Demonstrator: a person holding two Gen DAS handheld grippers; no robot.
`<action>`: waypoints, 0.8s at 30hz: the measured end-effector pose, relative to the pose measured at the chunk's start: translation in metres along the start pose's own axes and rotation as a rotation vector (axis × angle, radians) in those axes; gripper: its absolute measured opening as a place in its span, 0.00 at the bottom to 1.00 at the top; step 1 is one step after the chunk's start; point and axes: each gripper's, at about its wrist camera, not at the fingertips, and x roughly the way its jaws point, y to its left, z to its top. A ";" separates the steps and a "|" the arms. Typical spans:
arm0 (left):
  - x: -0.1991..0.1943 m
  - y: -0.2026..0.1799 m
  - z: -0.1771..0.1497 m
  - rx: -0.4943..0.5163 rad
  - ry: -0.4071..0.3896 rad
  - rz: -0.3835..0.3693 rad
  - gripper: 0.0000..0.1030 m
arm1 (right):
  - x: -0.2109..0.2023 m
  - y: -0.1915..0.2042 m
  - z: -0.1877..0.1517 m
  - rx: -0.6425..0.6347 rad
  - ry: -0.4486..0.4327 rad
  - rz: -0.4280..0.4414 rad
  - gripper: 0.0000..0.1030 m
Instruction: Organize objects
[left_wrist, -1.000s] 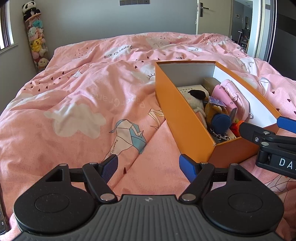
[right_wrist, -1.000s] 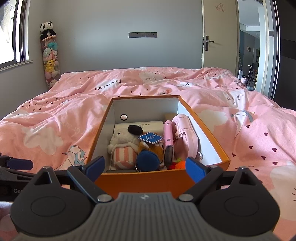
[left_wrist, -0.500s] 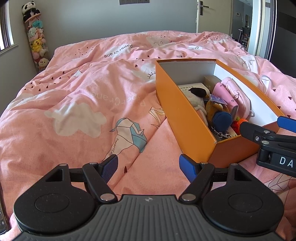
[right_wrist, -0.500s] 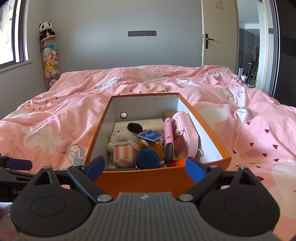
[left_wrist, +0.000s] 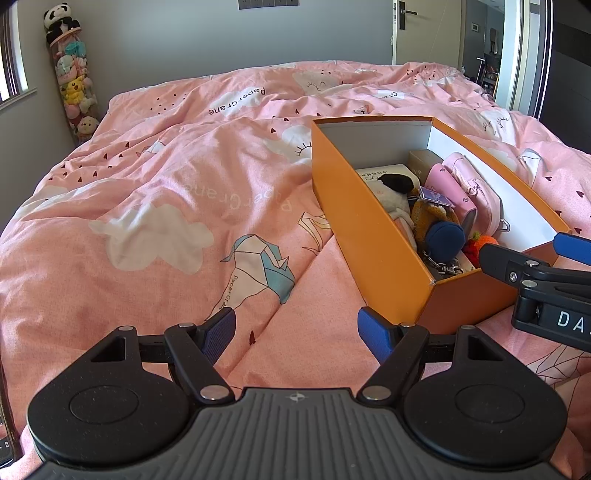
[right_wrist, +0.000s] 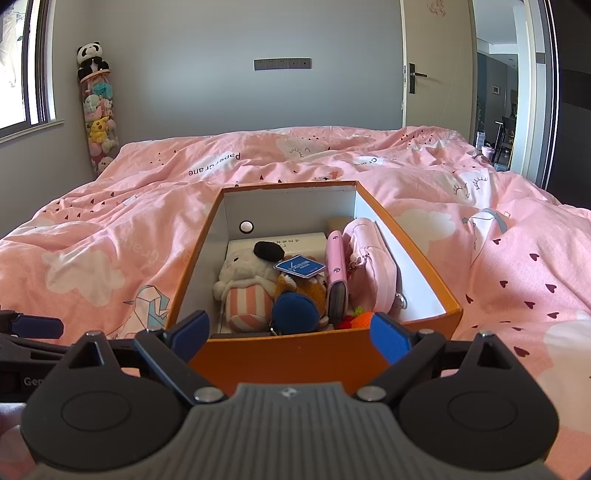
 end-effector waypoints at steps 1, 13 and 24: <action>0.000 0.000 0.000 0.000 0.000 0.000 0.86 | 0.000 0.000 0.000 0.000 0.000 0.000 0.91; 0.000 0.000 0.000 0.000 0.001 0.001 0.86 | 0.001 0.000 -0.001 0.008 0.004 0.001 0.91; 0.000 0.001 0.000 0.001 0.003 0.001 0.86 | 0.001 0.000 -0.001 0.009 0.005 0.002 0.91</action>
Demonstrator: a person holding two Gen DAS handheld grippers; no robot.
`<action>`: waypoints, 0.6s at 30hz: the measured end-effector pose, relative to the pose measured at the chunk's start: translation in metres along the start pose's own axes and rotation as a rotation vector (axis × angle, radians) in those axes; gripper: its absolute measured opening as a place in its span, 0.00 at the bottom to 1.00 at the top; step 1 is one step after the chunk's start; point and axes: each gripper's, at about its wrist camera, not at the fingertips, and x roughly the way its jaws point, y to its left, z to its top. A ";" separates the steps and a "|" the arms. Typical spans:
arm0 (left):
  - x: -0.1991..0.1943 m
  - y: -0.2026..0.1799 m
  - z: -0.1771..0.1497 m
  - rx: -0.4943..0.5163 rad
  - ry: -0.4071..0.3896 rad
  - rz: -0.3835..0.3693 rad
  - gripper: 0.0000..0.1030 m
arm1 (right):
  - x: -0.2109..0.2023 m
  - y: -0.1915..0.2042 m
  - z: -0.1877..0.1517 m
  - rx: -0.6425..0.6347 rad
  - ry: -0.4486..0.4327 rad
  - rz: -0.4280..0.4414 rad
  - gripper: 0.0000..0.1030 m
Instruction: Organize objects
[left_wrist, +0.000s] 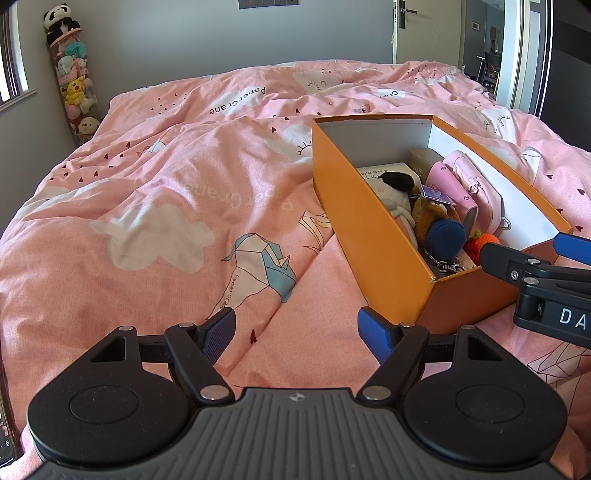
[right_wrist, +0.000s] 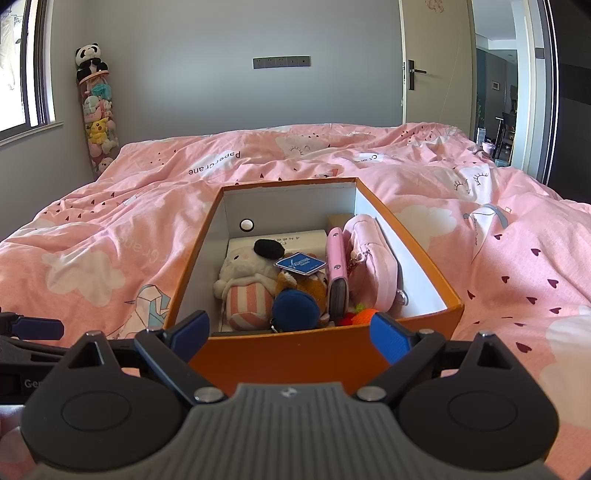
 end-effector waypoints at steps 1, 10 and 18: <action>0.000 0.000 0.000 0.000 -0.001 0.000 0.86 | 0.000 0.001 0.000 0.000 0.000 0.000 0.91; 0.001 0.001 -0.001 0.005 0.001 0.004 0.86 | 0.000 0.001 0.000 0.001 0.001 0.001 0.91; 0.001 0.002 -0.001 0.006 0.000 0.003 0.86 | 0.001 0.003 -0.002 0.008 0.007 0.004 0.91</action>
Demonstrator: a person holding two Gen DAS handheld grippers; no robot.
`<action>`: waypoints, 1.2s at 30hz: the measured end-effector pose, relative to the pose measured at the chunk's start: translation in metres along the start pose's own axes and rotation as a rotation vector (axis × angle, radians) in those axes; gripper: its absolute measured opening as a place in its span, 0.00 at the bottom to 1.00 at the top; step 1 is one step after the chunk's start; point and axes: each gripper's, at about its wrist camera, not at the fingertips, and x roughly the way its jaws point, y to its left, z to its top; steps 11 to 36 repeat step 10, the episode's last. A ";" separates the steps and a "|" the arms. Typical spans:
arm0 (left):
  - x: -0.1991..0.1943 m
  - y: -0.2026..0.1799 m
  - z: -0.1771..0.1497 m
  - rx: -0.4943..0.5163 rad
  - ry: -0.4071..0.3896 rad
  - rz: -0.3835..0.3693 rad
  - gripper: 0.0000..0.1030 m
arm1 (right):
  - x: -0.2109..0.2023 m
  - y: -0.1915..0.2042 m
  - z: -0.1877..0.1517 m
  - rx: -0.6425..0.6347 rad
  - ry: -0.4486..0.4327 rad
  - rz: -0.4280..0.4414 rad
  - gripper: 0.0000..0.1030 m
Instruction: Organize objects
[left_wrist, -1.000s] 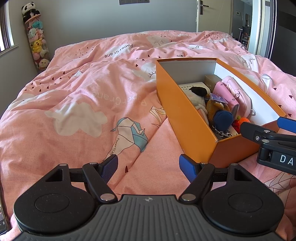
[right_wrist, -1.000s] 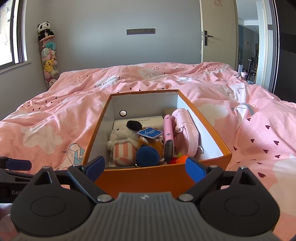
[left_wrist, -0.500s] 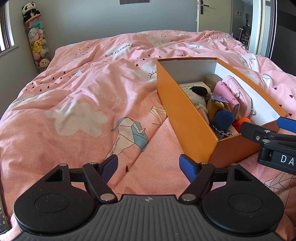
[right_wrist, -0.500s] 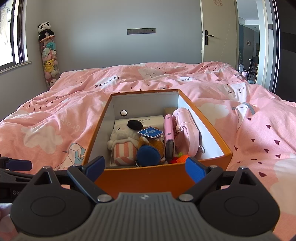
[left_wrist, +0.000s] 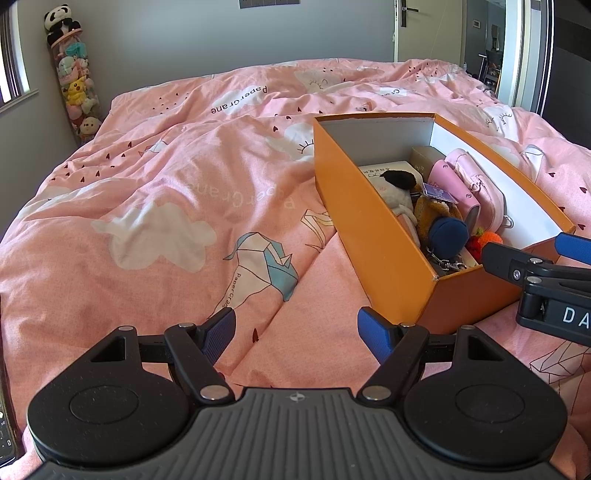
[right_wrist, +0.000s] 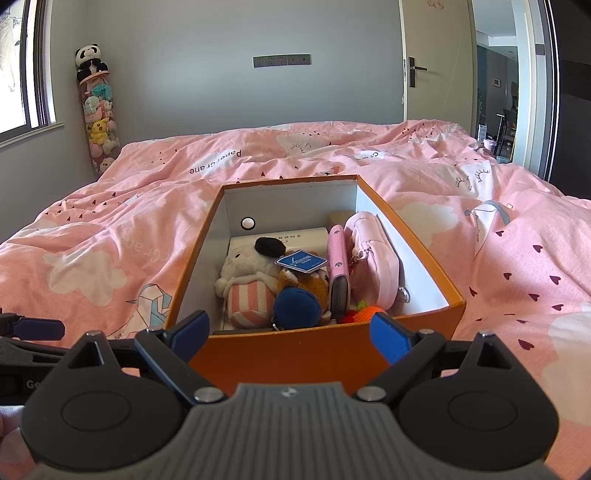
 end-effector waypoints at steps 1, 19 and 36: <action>0.000 0.000 0.000 0.000 0.000 0.000 0.86 | 0.000 0.000 0.000 0.001 0.001 0.000 0.91; -0.002 0.002 0.000 -0.004 -0.006 -0.013 0.86 | 0.000 0.001 0.001 0.001 0.006 -0.004 0.91; -0.002 0.002 0.000 -0.004 -0.006 -0.013 0.86 | 0.000 0.001 0.001 0.001 0.006 -0.004 0.91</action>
